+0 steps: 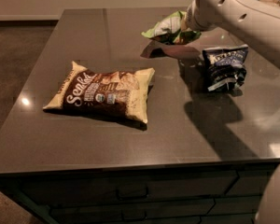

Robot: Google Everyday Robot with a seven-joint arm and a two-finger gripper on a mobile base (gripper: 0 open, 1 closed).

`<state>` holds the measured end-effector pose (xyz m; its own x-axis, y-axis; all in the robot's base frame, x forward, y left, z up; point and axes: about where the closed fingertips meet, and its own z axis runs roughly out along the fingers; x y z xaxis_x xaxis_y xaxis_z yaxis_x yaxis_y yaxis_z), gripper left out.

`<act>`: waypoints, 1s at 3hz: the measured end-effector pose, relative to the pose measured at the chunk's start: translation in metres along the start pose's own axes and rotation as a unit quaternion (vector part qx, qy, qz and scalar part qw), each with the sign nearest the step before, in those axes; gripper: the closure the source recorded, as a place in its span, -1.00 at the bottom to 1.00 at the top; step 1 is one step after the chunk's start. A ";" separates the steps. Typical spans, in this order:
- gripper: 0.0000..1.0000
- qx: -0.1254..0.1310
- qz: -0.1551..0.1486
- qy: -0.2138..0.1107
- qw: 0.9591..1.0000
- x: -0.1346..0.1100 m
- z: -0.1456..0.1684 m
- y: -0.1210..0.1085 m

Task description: Move green rice chip bag near blue chip bag

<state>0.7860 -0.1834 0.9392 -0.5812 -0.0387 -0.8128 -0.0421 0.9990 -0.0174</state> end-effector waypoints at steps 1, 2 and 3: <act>0.24 0.012 0.009 0.020 1.000 0.011 -0.011 -0.017; -0.23 0.020 0.012 0.038 0.999 0.018 -0.014 -0.029; -0.69 0.020 0.012 0.039 0.999 0.019 -0.014 -0.029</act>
Offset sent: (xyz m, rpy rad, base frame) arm -0.0289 -0.0469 -0.0073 -0.0144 0.1143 -0.0737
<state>0.7650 -0.2133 0.9326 -0.6435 -0.0156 -0.7653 0.0043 0.9997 -0.0241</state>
